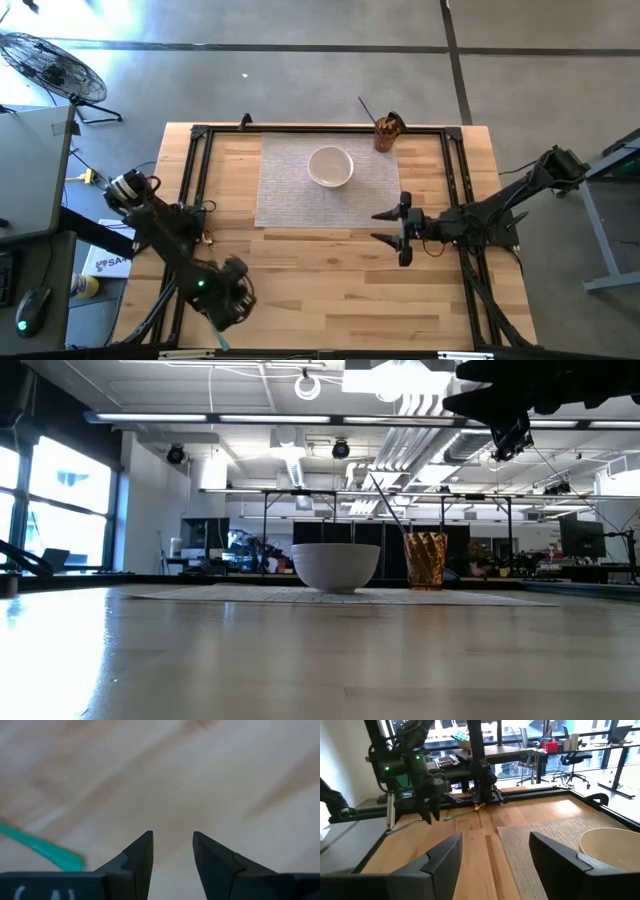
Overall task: Pick & Place Utensil
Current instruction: Put the green spoon into the white bowl
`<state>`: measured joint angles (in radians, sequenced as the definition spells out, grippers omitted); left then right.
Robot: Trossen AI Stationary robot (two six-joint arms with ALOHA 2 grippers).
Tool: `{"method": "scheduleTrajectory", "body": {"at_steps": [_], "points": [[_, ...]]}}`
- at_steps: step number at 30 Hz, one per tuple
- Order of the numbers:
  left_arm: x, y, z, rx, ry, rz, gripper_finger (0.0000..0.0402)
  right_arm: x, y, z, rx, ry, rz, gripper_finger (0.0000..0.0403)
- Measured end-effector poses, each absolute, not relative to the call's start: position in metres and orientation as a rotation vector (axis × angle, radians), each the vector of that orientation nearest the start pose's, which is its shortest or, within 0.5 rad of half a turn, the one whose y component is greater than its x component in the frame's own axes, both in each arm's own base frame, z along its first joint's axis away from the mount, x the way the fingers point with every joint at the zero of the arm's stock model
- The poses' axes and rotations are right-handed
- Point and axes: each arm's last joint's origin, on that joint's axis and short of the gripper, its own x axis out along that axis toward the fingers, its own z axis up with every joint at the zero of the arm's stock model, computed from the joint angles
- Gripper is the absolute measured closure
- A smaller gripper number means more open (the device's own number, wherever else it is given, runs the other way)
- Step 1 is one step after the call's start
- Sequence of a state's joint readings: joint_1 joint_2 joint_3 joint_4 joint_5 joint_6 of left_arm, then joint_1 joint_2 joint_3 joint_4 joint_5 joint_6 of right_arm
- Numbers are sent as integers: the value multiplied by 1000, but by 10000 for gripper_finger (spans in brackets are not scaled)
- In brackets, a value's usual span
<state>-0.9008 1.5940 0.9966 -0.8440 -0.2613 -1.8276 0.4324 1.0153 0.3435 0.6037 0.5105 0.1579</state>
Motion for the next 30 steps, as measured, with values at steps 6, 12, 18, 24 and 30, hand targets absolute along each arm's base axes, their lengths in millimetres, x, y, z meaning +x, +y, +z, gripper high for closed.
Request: {"method": "scheduleTrajectory", "body": {"at_steps": [6, 12, 18, 24, 30], "points": [[150, -206, 184, -758, 1026, 897, 266, 190, 72, 216, 129, 54, -90, 178], [132, -198, 181, -795, 921, 1093, 266, 190, 72, 216, 129, 54, -90, 178], [122, -181, 160, -797, 865, 1220, 266, 190, 72, 216, 128, 57, -90, 178], [114, -171, 147, -813, 892, 1315, 266, 190, 72, 215, 126, 60, -91, 178], [110, -166, 133, -833, 898, 1309, 266, 190, 72, 215, 126, 60, -91, 178]]}}
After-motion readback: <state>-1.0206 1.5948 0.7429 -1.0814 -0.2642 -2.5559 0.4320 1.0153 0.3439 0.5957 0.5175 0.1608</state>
